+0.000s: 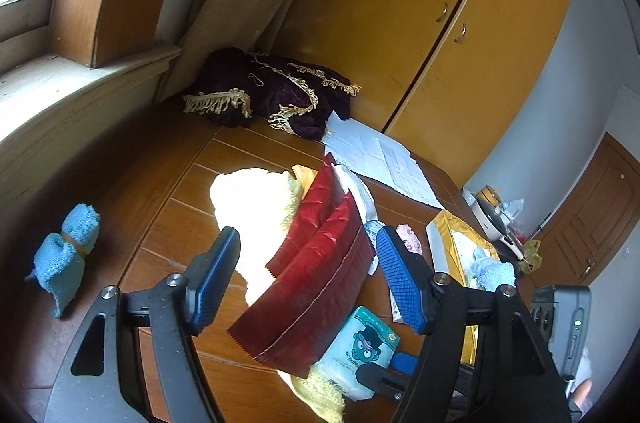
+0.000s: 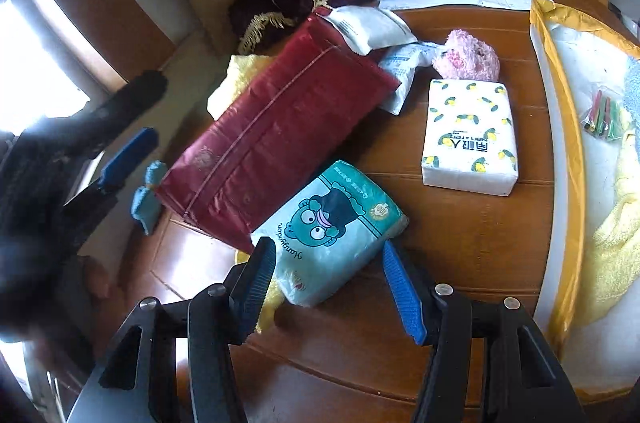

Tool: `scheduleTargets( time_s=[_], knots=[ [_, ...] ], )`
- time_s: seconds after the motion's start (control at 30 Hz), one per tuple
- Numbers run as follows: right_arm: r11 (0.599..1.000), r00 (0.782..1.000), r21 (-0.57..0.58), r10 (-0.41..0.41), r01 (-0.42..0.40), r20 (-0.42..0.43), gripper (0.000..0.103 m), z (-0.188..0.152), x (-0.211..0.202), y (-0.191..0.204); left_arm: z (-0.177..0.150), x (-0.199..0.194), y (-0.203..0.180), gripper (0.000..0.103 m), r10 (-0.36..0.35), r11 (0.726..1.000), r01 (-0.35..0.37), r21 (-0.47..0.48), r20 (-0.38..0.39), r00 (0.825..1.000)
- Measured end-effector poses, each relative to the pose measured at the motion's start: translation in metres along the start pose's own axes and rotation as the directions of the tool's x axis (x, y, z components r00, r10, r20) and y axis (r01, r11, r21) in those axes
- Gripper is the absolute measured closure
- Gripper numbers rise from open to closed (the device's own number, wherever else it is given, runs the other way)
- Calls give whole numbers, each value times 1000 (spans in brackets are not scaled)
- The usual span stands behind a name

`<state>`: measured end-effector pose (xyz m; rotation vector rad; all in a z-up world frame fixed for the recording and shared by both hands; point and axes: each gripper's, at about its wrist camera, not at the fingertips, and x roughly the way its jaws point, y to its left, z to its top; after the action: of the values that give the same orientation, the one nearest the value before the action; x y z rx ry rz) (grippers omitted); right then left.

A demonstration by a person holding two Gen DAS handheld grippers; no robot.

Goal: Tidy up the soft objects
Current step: 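Grasp the teal cartoon-printed package with the right tool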

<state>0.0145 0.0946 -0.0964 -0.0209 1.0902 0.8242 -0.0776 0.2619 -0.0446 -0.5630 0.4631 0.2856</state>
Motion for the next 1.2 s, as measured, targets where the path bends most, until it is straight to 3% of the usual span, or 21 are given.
scheduleTargets(
  time_s=[0.27, 0.5, 0.63, 0.83, 0.9, 1.2],
  knots=[
    [994, 994, -4, -111, 111, 9, 37, 21, 20, 15, 0, -10, 18, 33, 10, 999, -9, -52, 12, 1000],
    [976, 977, -68, -203, 207, 66, 55, 15, 24, 23, -3, -8, 17, 33, -4, 999, 4, -49, -3, 1000],
    [979, 978, -51, -191, 195, 81, 71, 11, 16, 15, -5, -7, 12, 33, -10, 999, 10, -38, -8, 1000],
    [990, 986, -31, -134, 138, 102, 83, 7, 7, 5, -8, -1, 5, 33, -18, 999, 18, -31, -23, 1000],
    [995, 988, -25, -93, 97, 122, 84, 7, 1, 3, -8, 0, 2, 33, -19, 1000, 19, -25, -27, 999],
    [997, 981, 4, -70, 71, 179, 85, 4, -11, -18, -12, 5, -7, 33, -21, 1000, 21, -2, -44, 999]
  ],
)
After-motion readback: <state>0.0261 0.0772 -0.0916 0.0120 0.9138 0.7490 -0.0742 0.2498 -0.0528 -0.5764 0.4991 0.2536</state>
